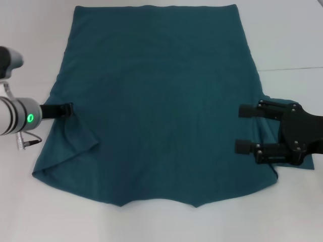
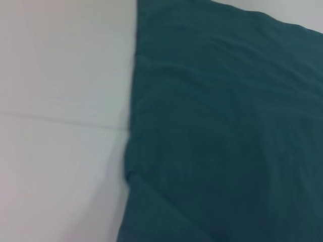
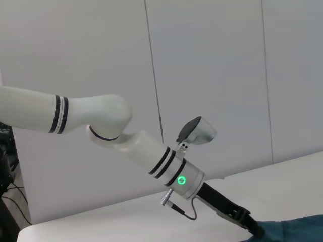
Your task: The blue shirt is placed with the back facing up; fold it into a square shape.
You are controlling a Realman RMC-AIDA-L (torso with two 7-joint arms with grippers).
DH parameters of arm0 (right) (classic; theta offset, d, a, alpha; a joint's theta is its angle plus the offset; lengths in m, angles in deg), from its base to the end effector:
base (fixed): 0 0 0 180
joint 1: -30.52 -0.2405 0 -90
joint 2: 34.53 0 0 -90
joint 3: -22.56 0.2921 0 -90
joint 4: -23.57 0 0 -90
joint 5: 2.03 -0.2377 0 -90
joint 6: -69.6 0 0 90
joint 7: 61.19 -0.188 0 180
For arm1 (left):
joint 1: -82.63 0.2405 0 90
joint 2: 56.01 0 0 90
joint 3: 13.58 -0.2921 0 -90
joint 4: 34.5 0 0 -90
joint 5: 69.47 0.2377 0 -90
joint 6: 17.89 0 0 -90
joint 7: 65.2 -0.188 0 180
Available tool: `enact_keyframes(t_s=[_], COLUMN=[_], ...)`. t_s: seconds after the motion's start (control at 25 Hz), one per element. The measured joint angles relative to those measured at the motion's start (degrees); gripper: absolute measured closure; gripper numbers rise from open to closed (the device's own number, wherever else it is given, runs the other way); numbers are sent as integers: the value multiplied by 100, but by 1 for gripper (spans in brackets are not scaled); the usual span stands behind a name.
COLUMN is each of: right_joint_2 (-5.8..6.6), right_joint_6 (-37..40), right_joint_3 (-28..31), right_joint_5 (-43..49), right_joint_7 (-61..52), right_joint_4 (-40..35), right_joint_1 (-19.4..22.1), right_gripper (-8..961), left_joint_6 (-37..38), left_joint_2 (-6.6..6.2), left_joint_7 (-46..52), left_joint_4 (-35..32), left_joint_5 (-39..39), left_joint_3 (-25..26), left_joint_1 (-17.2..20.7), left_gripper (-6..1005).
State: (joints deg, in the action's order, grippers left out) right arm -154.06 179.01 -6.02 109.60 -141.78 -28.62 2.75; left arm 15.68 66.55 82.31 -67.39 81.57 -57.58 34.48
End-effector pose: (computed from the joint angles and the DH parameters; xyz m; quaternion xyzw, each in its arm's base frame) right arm 0.2613 0.3543 0.0247 -0.9305 0.1259 0.3198 0.1267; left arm -0.3030 0.5360 -0.0674 -0.7301 -0.5388 -0.0853 0.4116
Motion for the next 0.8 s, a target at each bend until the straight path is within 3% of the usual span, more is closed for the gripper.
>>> enact_keyframes(t_s=[0.12, 0.4, 0.64, 0.8], right_joint_2=[0, -6, -9, -9], right_joint_6=[0, 3, 4, 6], right_joint_3=[12, 19, 20, 20], right_joint_5=[0, 0, 0, 0], right_joint_7=[0, 10, 31, 36], right_joint_4=[6, 27, 90, 90], right_joint_1=[1, 21, 23, 33], right_gripper=[38, 39, 38, 38], left_joint_6=[-48, -54, -40, -24], left_joint_2=[29, 91, 117, 123], left_joint_7=[0, 1, 2, 26], left_joint_4=[-34, -86, -74, -82], left_joint_5=[-2, 43, 97, 200], left_joint_3=[-243, -906, -1936, -2039], left_joint_1=[-88, -339, -486, -526], left_gripper=[966, 964, 962, 961])
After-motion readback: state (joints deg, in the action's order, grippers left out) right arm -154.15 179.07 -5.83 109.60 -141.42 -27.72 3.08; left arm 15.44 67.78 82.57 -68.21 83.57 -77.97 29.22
